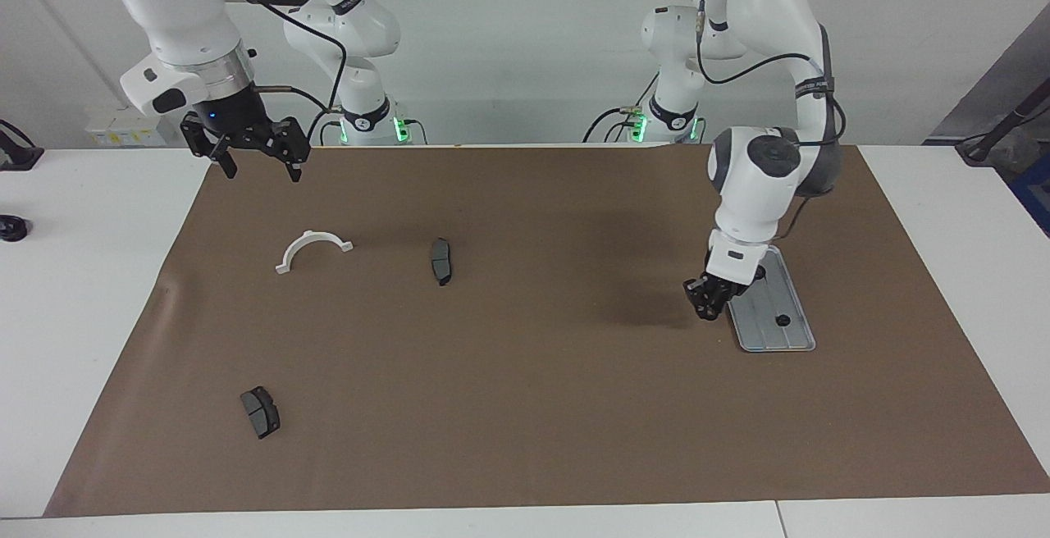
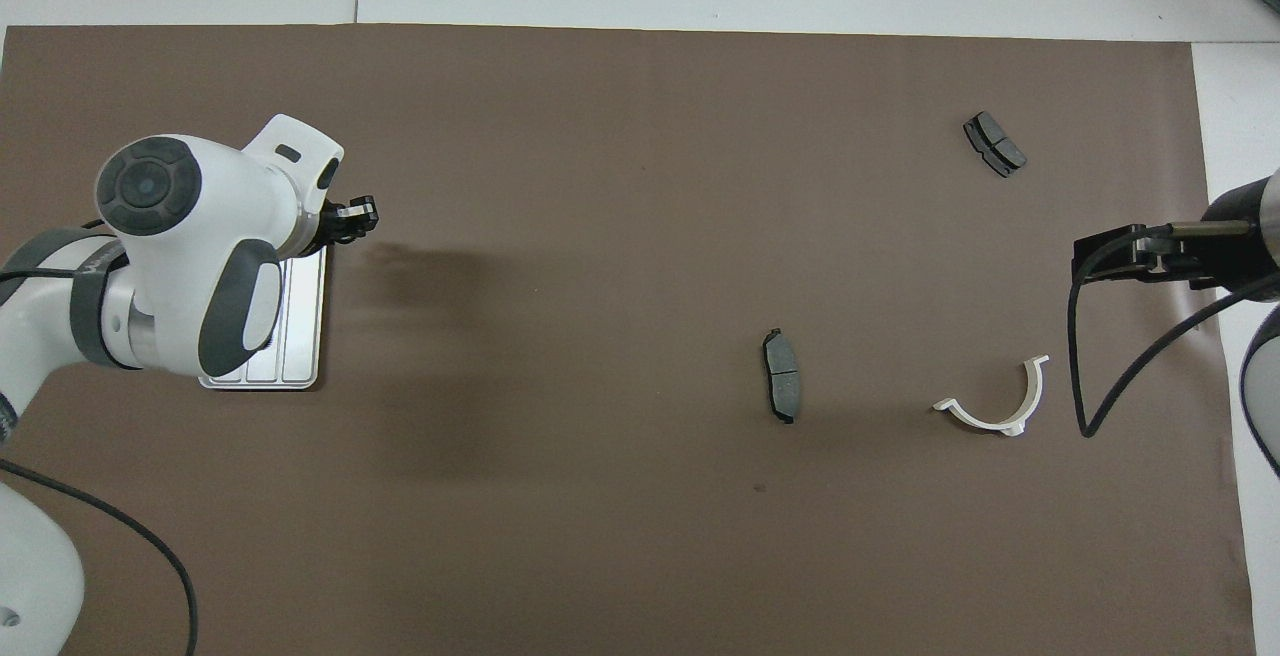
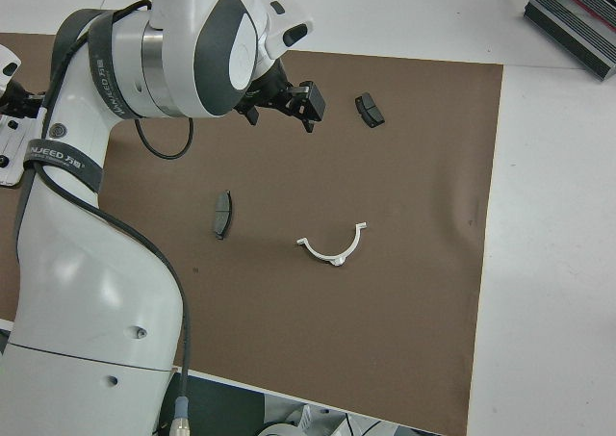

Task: Pick bearing gear from pile to tray
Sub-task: 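Place the bearing on the silver tray and open the left gripper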

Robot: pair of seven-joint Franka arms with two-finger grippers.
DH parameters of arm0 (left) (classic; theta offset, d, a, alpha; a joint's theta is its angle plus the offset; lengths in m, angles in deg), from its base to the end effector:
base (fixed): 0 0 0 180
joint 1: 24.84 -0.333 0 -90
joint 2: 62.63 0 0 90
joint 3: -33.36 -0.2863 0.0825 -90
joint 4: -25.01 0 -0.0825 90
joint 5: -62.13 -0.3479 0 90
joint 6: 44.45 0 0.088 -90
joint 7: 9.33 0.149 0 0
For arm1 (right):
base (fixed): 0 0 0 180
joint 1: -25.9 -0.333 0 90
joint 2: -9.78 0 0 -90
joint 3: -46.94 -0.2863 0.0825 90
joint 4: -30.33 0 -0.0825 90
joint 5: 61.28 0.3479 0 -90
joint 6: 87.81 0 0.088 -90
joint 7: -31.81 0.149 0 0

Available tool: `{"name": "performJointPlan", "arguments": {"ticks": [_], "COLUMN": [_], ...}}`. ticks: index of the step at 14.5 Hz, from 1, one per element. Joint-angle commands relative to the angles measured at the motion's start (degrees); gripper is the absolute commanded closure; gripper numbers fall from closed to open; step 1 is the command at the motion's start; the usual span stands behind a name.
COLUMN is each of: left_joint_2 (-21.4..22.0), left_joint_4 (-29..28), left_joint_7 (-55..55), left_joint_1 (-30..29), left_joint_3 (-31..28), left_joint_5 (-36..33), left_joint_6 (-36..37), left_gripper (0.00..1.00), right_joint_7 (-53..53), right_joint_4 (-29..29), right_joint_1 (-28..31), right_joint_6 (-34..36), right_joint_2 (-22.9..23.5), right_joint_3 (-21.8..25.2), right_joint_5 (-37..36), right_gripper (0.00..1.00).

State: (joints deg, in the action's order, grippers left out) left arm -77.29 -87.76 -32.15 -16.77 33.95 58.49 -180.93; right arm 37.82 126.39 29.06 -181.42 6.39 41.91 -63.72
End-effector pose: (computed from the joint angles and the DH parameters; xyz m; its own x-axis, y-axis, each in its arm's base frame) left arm 0.5827 -0.0861 0.3099 0.9657 0.2022 0.1626 0.2023 -0.9792 0.0165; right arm 0.5072 0.0115 0.5424 0.9974 -0.0695 0.0210 -0.0704 -0.9965 0.0458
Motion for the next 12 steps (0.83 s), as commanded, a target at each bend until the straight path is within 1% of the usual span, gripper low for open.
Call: {"name": "performJointPlan", "arguments": {"ticks": [1, 3, 4, 5, 6, 7, 8, 10, 11, 12], "left_joint_2": [1.7, 2.3, 2.6, 3.2, 3.3, 3.3, 3.3, 3.3, 3.3, 3.5], "left_joint_4": [-2.4, -5.0, -7.6, -10.8, -12.3, -12.5, -12.5, -12.3, -11.9, -11.7], "left_joint_7": [5.8, 9.0, 11.0, 12.5, 12.6, 12.6, 12.6, 12.9, 13.7, 14.6], "left_joint_1": [-5.1, -7.6, -8.4, -8.5, -8.6, -8.5, -8.5, -8.5, -8.2, -8.2], "left_joint_3": [0.9, 0.9, 0.9, 1.0, 1.0, 1.1, 1.1, 1.3, 1.3, 1.3], "left_joint_5": [-1.1, -0.9, -0.8, -0.8, -0.7, -0.7, -0.7, -0.7, -0.7, -0.7], "left_joint_6": [-0.7, -1.8, -4.4, -8.4, -10.9, -11.0, -11.0, -10.7, -10.6, -10.4], "left_gripper": [1.0, 1.0, 1.0, 1.0, 1.0, 0.99, 0.8, 0.14, 0.0, 0.0], "right_joint_7": [-0.4, -0.6, -0.6, -0.6, -0.6, -0.6, -0.6, -0.6, -0.6, -0.6], "right_joint_4": [1.1, 1.0, 1.0, 1.0, 0.9, 0.7, 0.6, 0.2, 0.2, 0.2], "right_joint_1": [0.4, 0.3, 0.3, 0.4, 0.4, 0.4, 0.4, 0.4, 0.5, 0.5], "right_joint_6": [-1.7, -1.6, -1.6, -1.6, -1.6, -1.7, -1.7, -1.6, -1.6, -1.6], "right_joint_2": [-1.1, -1.1, -1.1, -1.1, -1.0, -1.0, -1.1, -1.0, -1.1, -1.1], "right_joint_3": [-0.5, -0.5, -0.5, -0.5, -0.5, -0.5, -0.5, -0.5, -0.5, -0.5], "right_joint_5": [0.3, 0.4, 0.6, 1.9, 2.8, 2.9, 2.9, 2.9, 2.9, 2.9], "right_gripper": [0.0, 0.0, 0.0, 0.0, 0.0, 0.0, 0.0, 0.0, 0.0, 0.0]}}
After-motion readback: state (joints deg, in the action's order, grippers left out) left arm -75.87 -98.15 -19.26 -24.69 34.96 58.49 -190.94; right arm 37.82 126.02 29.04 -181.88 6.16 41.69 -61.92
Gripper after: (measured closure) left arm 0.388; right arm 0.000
